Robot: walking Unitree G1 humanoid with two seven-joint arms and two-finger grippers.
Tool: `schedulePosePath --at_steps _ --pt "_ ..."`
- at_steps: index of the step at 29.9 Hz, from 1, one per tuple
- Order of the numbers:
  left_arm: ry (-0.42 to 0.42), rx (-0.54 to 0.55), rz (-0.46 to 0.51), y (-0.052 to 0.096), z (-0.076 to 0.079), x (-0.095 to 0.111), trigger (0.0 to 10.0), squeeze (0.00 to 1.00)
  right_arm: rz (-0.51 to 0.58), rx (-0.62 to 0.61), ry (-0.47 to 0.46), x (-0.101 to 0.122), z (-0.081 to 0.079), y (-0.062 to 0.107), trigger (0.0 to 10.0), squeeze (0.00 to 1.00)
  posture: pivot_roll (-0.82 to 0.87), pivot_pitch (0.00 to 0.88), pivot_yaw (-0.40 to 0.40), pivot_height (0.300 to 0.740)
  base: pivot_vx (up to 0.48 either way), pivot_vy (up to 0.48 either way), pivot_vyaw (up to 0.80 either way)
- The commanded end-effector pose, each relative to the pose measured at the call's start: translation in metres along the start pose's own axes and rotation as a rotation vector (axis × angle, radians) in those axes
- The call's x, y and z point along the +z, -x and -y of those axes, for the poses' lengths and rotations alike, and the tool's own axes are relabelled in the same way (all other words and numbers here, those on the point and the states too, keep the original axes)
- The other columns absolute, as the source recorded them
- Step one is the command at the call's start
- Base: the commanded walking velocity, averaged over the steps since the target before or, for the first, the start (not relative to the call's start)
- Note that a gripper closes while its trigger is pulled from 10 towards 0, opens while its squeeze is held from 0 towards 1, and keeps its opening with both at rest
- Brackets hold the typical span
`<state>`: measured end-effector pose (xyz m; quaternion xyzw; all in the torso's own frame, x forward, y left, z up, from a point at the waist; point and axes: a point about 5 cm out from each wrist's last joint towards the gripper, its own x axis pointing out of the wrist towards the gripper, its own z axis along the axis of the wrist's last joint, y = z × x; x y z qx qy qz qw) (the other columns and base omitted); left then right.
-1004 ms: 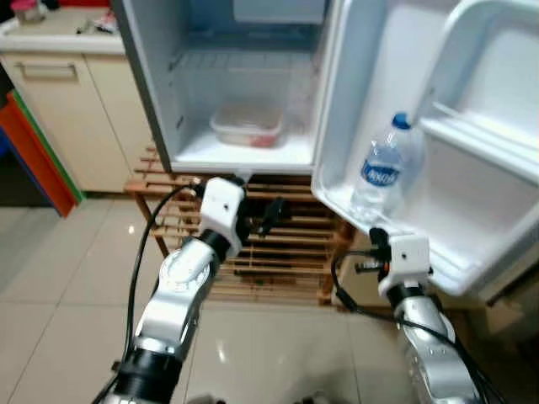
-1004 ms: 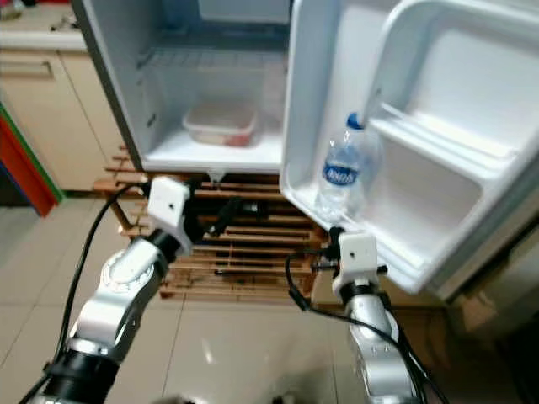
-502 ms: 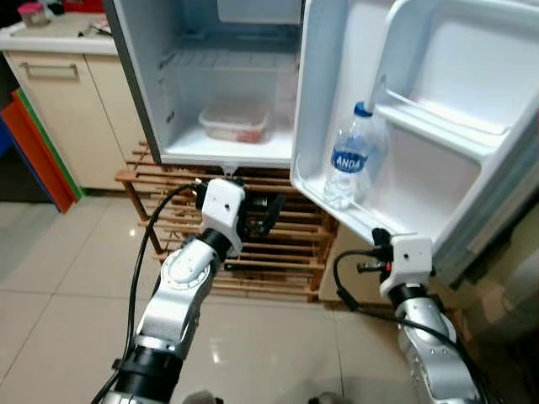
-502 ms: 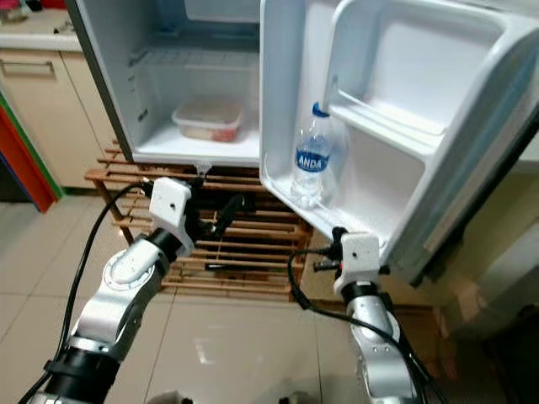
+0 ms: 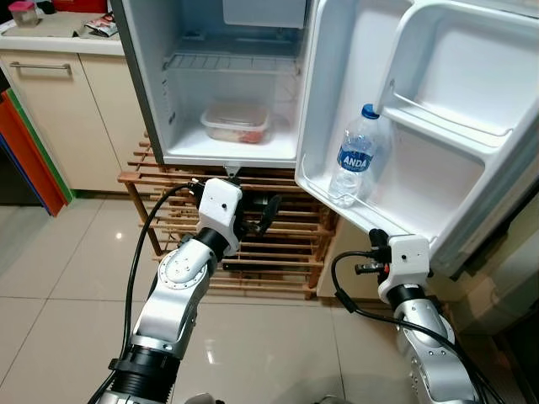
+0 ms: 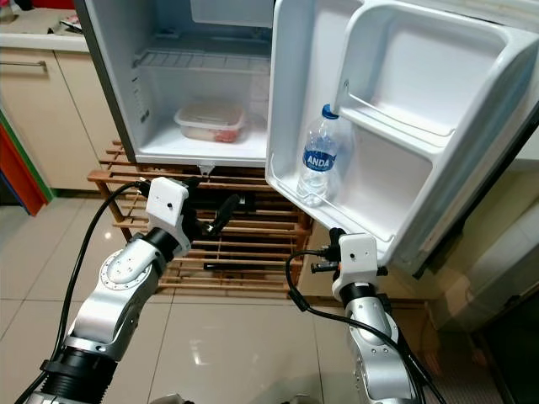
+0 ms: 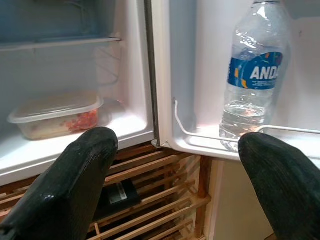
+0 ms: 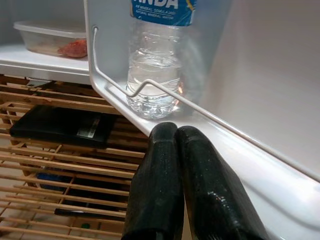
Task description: Restocking fridge
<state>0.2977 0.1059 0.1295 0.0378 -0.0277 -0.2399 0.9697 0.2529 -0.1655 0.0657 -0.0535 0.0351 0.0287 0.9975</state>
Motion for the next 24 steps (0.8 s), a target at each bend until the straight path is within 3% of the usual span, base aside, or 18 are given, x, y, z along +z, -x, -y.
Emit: schedulePosePath --at_steps 1,24 --pt "-0.023 0.008 0.014 -0.0019 -0.0017 0.0043 10.0 0.00 -0.003 -0.003 0.000 0.0009 0.0013 -0.0009 10.0 0.00 -0.03 0.000 -0.023 0.711 0.000 0.000 0.00" --pt "-0.035 0.009 0.012 -0.0041 -0.0025 0.0028 10.0 0.00 -0.005 -0.004 0.003 -0.0001 0.0025 -0.0027 10.0 0.00 -0.03 0.000 -0.020 0.711 0.000 0.000 0.00"
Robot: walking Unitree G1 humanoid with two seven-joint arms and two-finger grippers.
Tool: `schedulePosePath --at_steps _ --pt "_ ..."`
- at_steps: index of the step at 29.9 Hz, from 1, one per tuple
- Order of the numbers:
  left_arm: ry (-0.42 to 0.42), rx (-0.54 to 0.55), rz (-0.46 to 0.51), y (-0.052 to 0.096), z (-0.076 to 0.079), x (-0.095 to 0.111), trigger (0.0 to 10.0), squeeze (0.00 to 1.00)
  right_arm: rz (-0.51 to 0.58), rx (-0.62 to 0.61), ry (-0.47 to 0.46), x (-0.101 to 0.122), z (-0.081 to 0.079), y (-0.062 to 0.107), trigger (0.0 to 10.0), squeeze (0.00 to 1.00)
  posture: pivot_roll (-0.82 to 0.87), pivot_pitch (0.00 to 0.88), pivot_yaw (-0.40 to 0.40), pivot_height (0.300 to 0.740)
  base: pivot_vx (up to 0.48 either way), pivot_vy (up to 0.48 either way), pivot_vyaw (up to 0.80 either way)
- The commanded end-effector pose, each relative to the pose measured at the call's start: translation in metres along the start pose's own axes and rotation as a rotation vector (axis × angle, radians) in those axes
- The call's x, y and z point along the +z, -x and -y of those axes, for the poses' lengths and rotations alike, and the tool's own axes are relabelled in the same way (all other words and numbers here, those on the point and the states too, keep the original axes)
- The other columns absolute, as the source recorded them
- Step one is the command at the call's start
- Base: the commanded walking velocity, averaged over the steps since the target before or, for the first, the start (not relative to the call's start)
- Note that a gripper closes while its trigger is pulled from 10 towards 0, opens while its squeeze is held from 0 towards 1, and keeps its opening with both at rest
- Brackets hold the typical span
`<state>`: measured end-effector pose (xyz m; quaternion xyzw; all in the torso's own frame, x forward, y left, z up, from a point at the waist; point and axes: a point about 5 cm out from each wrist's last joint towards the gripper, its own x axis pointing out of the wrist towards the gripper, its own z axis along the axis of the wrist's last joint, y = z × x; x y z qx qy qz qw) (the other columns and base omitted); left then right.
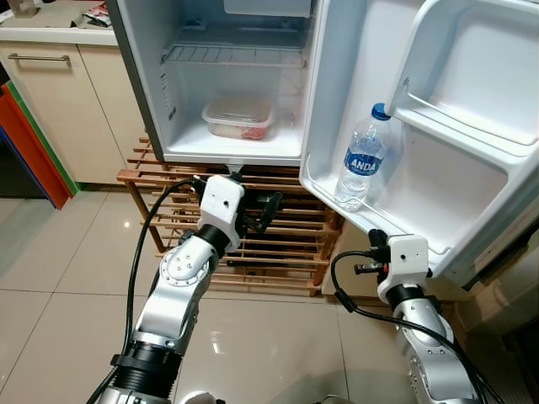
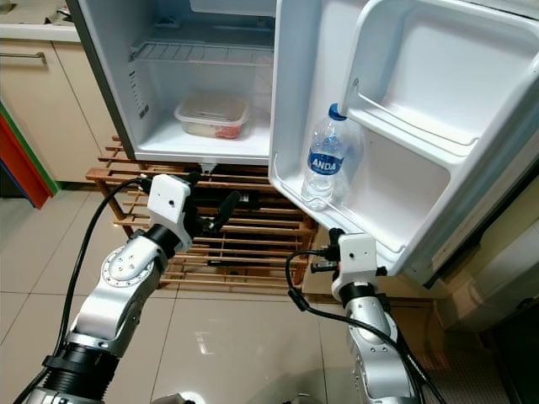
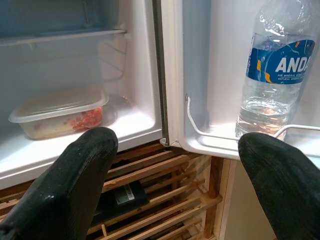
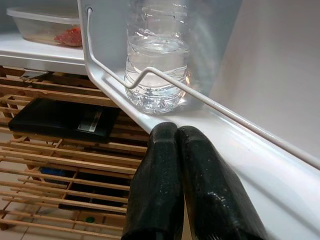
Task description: Restocking fridge
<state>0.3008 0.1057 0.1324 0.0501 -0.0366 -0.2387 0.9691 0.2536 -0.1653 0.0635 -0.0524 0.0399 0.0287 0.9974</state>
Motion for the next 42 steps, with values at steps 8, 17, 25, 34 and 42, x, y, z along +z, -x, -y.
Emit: schedulePosePath --at_steps 8,17,25,34,42 --pt "-0.004 0.045 -0.026 0.008 -0.009 -0.008 10.0 0.00 0.066 -0.055 -0.054 0.017 0.009 -0.005 10.0 0.00 -0.03 0.000 -0.018 0.711 0.000 0.000 0.00" --pt "0.103 0.242 -0.212 0.054 -0.022 -0.060 10.0 0.00 0.087 -0.102 -0.115 0.023 0.020 -0.004 10.0 0.00 -0.02 0.000 -0.032 0.711 0.000 0.000 0.00" --pt "0.054 0.272 -0.171 0.055 -0.023 -0.051 10.0 0.00 0.062 -0.075 -0.110 0.017 0.016 0.001 10.0 0.00 -0.01 0.000 -0.034 0.711 0.000 0.000 0.00" --pt "0.042 0.259 -0.141 0.045 -0.025 -0.043 10.0 0.00 0.061 -0.066 -0.110 0.018 0.014 -0.001 10.0 0.00 -0.01 0.000 -0.037 0.711 0.000 -0.166 0.00" --pt "0.037 0.243 -0.123 0.039 -0.022 -0.038 10.0 0.00 0.055 -0.060 -0.105 0.017 0.014 0.000 10.0 0.00 -0.02 0.000 -0.035 0.711 -0.230 -0.268 0.00"
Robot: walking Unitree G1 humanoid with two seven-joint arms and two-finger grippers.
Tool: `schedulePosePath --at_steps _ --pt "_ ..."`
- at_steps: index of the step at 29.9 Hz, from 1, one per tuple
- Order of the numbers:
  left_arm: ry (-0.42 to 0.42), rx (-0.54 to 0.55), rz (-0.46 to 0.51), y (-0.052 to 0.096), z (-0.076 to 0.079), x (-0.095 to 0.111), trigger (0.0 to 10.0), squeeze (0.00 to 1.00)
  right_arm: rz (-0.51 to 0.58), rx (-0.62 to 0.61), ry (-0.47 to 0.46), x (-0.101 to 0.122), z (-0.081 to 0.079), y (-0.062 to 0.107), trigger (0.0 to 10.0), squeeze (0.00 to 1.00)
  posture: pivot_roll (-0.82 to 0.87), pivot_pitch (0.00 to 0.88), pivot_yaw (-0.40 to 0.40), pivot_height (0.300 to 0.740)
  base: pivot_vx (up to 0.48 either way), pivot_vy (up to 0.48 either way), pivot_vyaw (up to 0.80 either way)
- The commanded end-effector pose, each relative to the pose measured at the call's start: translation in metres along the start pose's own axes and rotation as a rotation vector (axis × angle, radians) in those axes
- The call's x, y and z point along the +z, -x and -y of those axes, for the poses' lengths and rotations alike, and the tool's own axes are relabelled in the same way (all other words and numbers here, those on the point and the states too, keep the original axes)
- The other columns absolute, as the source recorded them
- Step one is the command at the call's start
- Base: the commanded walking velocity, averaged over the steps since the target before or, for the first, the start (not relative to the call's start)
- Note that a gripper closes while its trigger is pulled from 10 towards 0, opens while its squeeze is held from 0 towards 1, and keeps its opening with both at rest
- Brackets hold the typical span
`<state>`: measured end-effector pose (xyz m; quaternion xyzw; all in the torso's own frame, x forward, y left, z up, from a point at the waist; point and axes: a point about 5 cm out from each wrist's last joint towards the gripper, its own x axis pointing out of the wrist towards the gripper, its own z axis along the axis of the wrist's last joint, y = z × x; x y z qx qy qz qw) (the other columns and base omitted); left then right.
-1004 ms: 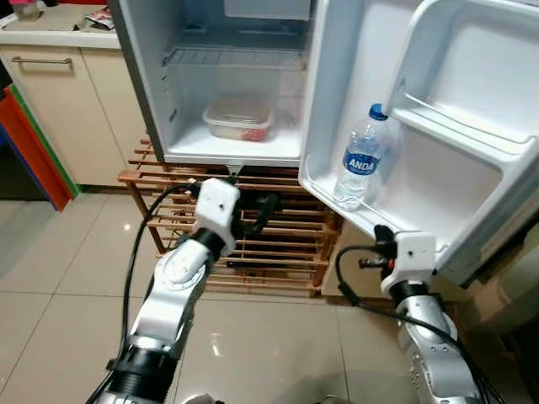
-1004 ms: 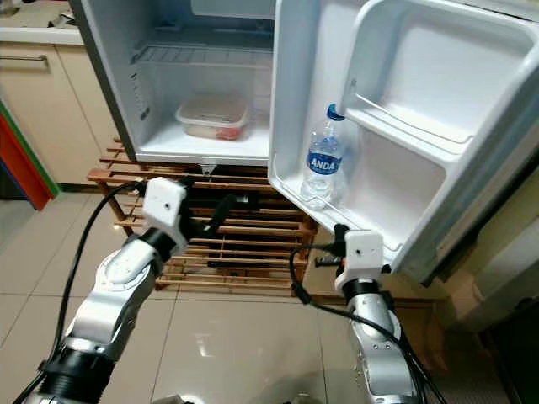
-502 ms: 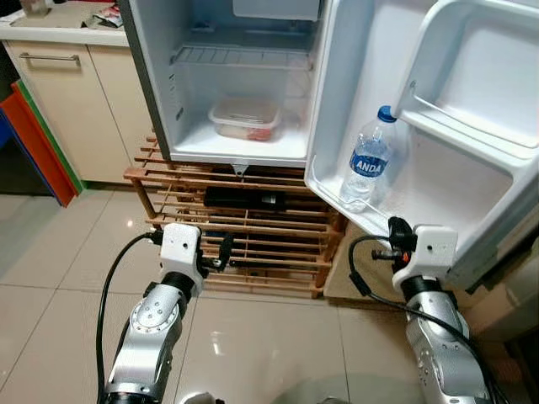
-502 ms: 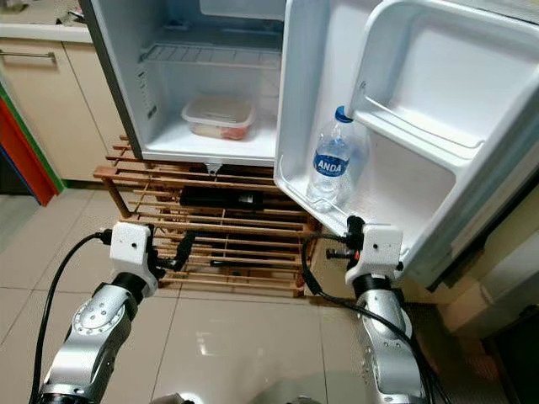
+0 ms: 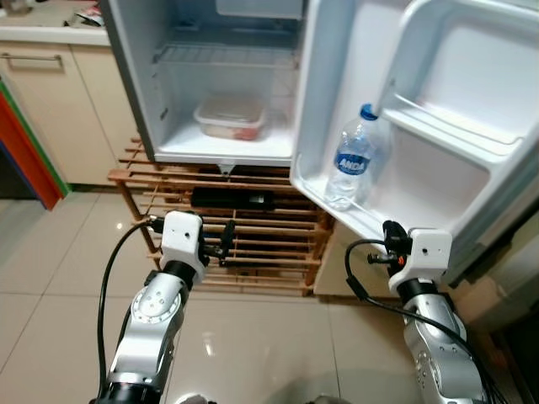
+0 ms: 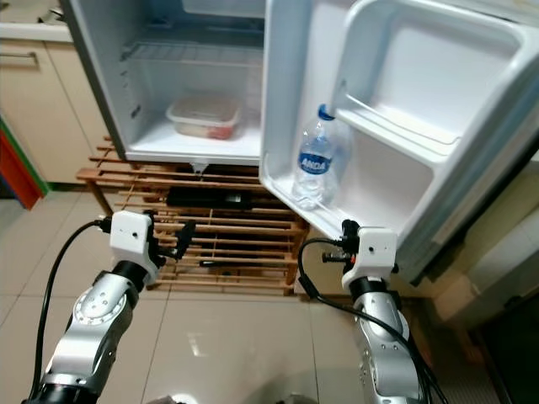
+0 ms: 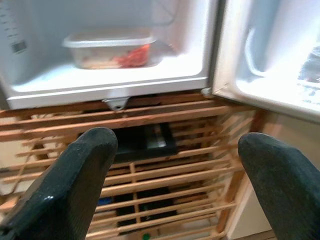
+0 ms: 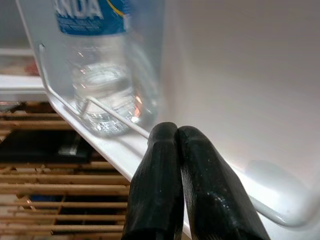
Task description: Restocking fridge
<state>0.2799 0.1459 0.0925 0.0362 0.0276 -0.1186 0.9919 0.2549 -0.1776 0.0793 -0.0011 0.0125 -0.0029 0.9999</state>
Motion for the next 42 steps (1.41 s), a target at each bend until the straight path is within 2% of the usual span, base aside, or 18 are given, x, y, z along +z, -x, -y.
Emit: schedulePosePath --at_steps 1,5,16,25,31,37,42 --pt "-0.012 0.003 0.012 0.000 -0.001 0.003 10.0 0.00 -0.001 0.001 -0.001 0.002 0.000 -0.001 10.0 0.00 -0.02 0.000 -0.034 0.711 -0.255 -0.289 0.00" --pt "-0.010 0.000 0.016 -0.002 -0.002 0.005 10.0 0.00 -0.006 0.001 0.000 0.001 0.000 0.000 10.0 0.00 -0.02 0.000 -0.033 0.711 -0.186 -0.288 0.00" --pt "-0.018 -0.026 0.052 -0.004 0.001 0.011 10.0 0.00 -0.021 0.002 0.007 -0.003 0.000 0.002 10.0 0.00 -0.02 0.000 -0.031 0.711 0.000 0.000 0.00" --pt "-0.054 -0.061 0.071 -0.005 0.006 0.014 10.0 0.00 -0.029 0.002 0.010 -0.004 0.000 0.003 10.0 0.00 -0.03 0.000 -0.026 0.711 0.381 -0.175 0.00" --pt "-0.038 -0.074 0.069 -0.005 0.010 0.014 10.0 0.00 -0.094 -0.014 0.041 -0.021 0.009 0.010 10.0 0.00 -0.03 0.000 -0.024 0.711 0.349 -0.325 0.00" --pt "-0.043 -0.083 0.069 -0.006 0.009 0.014 10.0 0.00 -0.105 -0.026 0.056 -0.023 0.010 0.009 10.0 0.00 -0.03 0.000 -0.022 0.711 0.420 -0.041 0.00" --pt "-0.025 -0.091 0.049 -0.007 0.011 0.012 10.0 0.00 -0.159 -0.055 0.094 -0.033 0.016 0.011 10.0 0.00 -0.02 0.000 -0.023 0.711 0.130 0.000 0.00"
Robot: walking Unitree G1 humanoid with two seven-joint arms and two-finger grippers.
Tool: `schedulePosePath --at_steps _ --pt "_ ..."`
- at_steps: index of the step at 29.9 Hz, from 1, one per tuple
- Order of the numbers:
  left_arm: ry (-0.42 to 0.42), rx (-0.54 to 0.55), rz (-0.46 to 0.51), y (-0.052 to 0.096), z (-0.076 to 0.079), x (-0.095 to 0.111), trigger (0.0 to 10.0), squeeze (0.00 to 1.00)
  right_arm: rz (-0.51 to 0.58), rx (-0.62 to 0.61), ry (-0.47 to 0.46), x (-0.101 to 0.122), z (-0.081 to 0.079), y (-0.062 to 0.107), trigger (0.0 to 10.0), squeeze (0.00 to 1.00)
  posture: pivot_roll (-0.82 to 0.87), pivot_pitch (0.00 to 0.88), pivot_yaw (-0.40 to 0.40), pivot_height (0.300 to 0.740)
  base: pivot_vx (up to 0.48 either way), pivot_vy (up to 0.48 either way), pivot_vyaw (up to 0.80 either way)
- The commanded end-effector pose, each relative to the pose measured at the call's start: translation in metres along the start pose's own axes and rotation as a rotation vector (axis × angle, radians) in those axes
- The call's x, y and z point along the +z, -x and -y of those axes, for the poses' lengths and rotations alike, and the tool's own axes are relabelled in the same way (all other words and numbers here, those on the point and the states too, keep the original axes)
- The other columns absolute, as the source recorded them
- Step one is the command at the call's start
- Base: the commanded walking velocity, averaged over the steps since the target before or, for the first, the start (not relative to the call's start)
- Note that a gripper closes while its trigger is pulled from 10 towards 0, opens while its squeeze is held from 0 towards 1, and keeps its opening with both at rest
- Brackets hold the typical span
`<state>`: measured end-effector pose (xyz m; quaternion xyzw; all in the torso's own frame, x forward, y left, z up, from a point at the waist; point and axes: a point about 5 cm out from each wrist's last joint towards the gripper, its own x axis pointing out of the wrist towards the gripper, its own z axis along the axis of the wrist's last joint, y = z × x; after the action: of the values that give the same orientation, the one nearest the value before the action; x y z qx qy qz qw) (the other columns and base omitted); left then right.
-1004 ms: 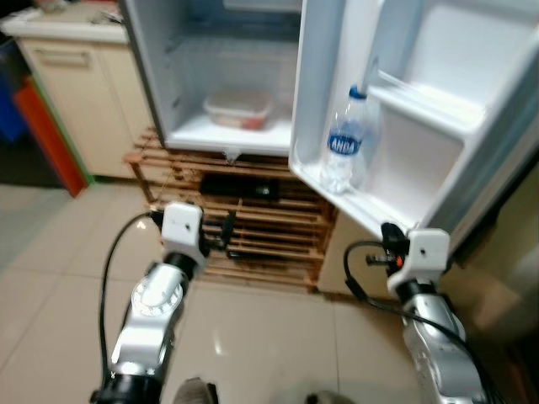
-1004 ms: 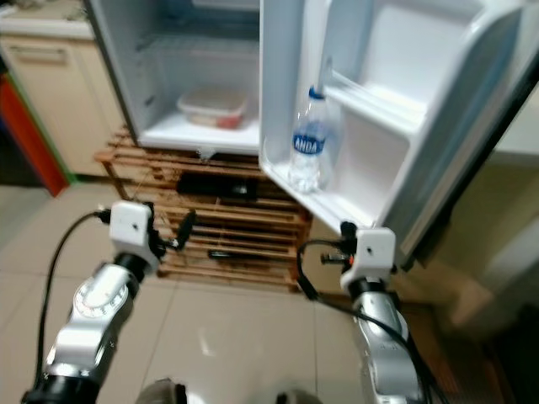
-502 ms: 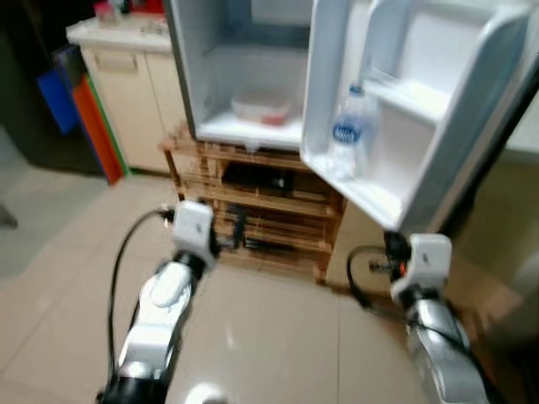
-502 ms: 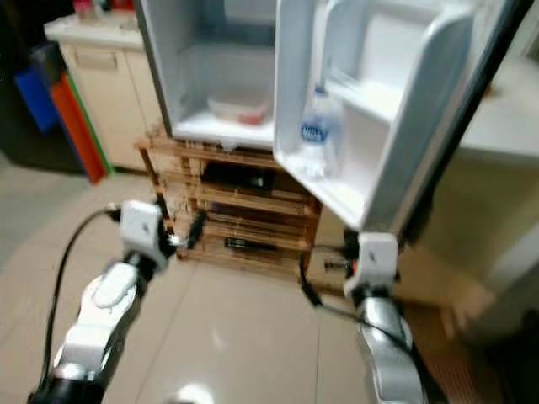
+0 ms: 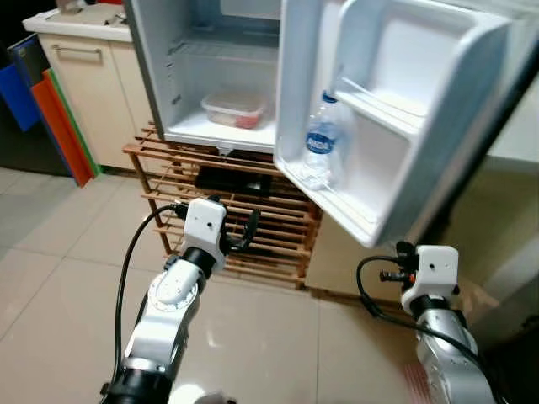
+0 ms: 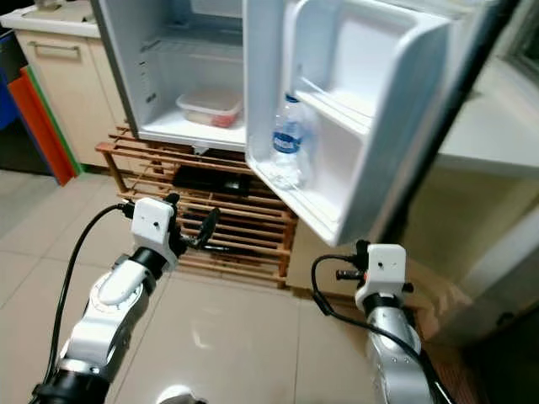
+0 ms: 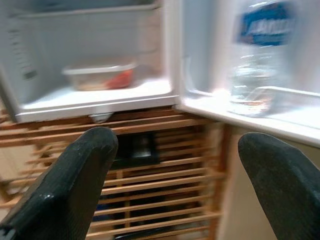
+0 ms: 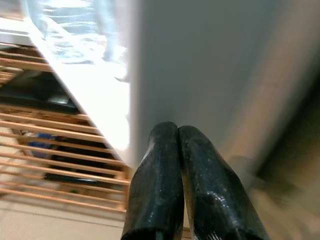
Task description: Restocking fridge
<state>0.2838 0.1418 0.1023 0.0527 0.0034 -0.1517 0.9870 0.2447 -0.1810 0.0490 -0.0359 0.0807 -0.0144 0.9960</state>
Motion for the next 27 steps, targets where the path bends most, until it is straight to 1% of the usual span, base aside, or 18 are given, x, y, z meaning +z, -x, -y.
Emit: schedulePosePath --at_steps 1,2,3,4,6,8,15,16,17,19,20,22,23,24,25,27 --pt "0.006 -0.025 0.001 -0.003 0.008 0.001 10.0 0.00 -0.068 -0.075 0.053 -0.013 0.020 0.002 10.0 0.00 -0.02 0.000 -0.023 0.711 0.000 0.000 0.00" --pt "0.005 -0.025 -0.002 -0.003 0.007 0.001 10.0 0.00 -0.090 -0.095 0.058 -0.017 0.024 0.003 10.0 0.00 -0.02 0.000 -0.023 0.711 0.000 0.000 0.00" --pt "0.005 -0.025 -0.002 -0.003 0.007 0.001 10.0 0.00 -0.090 -0.095 0.058 -0.017 0.024 0.003 10.0 0.00 -0.02 0.000 -0.023 0.711 0.000 0.000 0.00" --pt "0.011 -0.024 -0.011 -0.002 0.005 -0.001 10.0 0.00 -0.141 -0.129 0.079 -0.026 0.032 0.004 10.0 0.00 -0.02 0.000 -0.024 0.711 0.000 0.000 0.00" --pt "0.017 -0.019 -0.023 -0.001 0.003 -0.004 10.0 0.00 -0.169 -0.146 0.096 -0.031 0.037 0.006 10.0 0.00 -0.02 0.000 -0.025 0.711 0.000 0.000 0.00" --pt "0.007 -0.014 -0.061 0.001 0.000 -0.012 10.0 0.00 -0.199 -0.151 0.110 -0.037 0.040 0.008 10.0 0.00 -0.02 0.000 -0.028 0.711 0.000 0.000 0.00" --pt "0.003 0.004 -0.109 0.001 -0.003 -0.024 10.0 0.00 -0.252 -0.148 0.131 -0.051 0.045 0.011 10.0 0.00 -0.02 0.000 -0.027 0.711 0.000 0.000 0.00" --pt "-0.013 0.018 -0.132 0.001 -0.006 -0.030 10.0 0.00 -0.264 -0.164 0.166 -0.052 0.050 0.007 10.0 0.00 -0.03 0.000 -0.022 0.711 0.000 0.000 0.00" --pt "-0.027 0.043 -0.178 0.002 -0.011 -0.042 10.0 0.00 -0.258 -0.220 0.208 -0.047 0.061 -0.001 10.0 0.00 -0.03 0.000 -0.020 0.711 0.000 0.000 0.00" --pt "-0.029 0.056 -0.235 0.006 -0.015 -0.057 10.0 0.00 -0.248 -0.264 0.240 -0.041 0.071 -0.011 10.0 0.00 -0.03 0.000 -0.020 0.711 0.000 0.000 0.00" --pt "-0.034 0.063 -0.277 0.009 -0.016 -0.069 10.0 0.00 -0.235 -0.286 0.265 -0.036 0.077 -0.016 10.0 0.00 -0.02 0.000 -0.022 0.711 0.000 0.000 0.00" --pt "-0.038 0.069 -0.342 0.014 -0.017 -0.086 10.0 0.00 -0.210 -0.320 0.303 -0.026 0.084 -0.026 10.0 0.00 -0.02 0.000 -0.028 0.711 0.000 0.000 0.00" --pt "-0.041 0.068 -0.359 0.015 -0.017 -0.090 10.0 0.00 -0.202 -0.331 0.313 -0.022 0.086 -0.028 10.0 0.00 -0.02 0.000 -0.028 0.711 0.000 0.000 0.00" --pt "-0.041 0.068 -0.359 0.015 -0.017 -0.090 10.0 0.00 -0.202 -0.331 0.313 -0.022 0.086 -0.028 10.0 0.00 -0.02 0.000 -0.028 0.711 0.000 0.000 0.00" --pt "-0.035 0.076 -0.413 0.019 -0.016 -0.101 10.0 0.00 -0.182 -0.362 0.330 -0.014 0.092 -0.034 10.0 0.00 -0.01 0.000 -0.031 0.711 0.000 0.000 0.00" --pt "-0.059 0.052 -0.528 0.028 -0.010 -0.123 10.0 0.00 -0.136 -0.433 0.350 0.007 0.105 -0.048 10.0 0.00 -0.01 0.000 -0.034 0.711 0.000 0.000 0.00"
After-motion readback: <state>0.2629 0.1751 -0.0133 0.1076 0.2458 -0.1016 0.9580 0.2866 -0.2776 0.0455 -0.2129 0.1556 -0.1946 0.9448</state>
